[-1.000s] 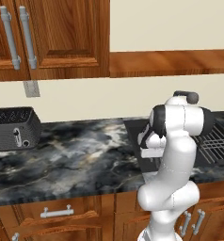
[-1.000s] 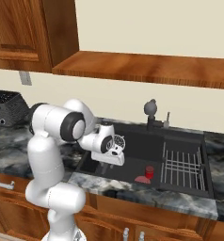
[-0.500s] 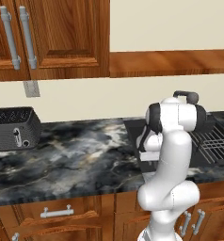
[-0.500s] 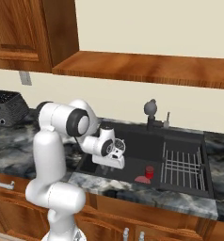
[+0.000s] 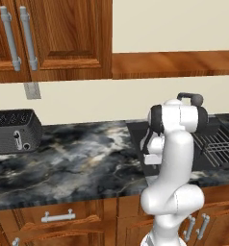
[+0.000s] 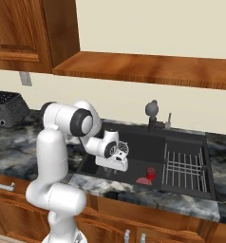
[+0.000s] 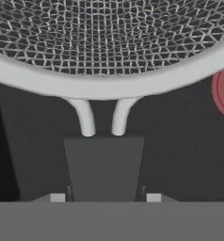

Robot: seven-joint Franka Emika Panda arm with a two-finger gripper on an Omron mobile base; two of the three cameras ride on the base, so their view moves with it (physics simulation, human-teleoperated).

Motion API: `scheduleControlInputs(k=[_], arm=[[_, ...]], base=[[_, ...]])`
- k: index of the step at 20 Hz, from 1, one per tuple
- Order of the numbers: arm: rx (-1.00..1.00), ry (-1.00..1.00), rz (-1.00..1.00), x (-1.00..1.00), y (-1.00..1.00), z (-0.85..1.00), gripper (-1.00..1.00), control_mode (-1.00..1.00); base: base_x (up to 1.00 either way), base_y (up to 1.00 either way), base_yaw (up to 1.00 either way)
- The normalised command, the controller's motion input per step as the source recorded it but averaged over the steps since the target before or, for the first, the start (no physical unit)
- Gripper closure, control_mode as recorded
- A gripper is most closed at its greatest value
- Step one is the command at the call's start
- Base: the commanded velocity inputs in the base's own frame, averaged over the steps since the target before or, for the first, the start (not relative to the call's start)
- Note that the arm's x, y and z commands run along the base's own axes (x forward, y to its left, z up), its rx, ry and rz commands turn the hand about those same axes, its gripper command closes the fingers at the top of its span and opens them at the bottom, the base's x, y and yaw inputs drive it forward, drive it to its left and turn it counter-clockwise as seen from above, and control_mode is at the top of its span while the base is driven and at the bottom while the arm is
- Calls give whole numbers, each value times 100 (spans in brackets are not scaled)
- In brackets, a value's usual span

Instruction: Pick the strainer and mug and place them in the sink. Then turn on the water.

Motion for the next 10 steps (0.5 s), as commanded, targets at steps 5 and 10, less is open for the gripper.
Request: scheduleControlInputs(k=[5, 10], arm=[[1, 4, 0, 3, -8, -5, 100, -100], [0, 3, 0, 10, -8, -16, 100, -100]], base=[[0, 0, 0], [0, 0, 0]])
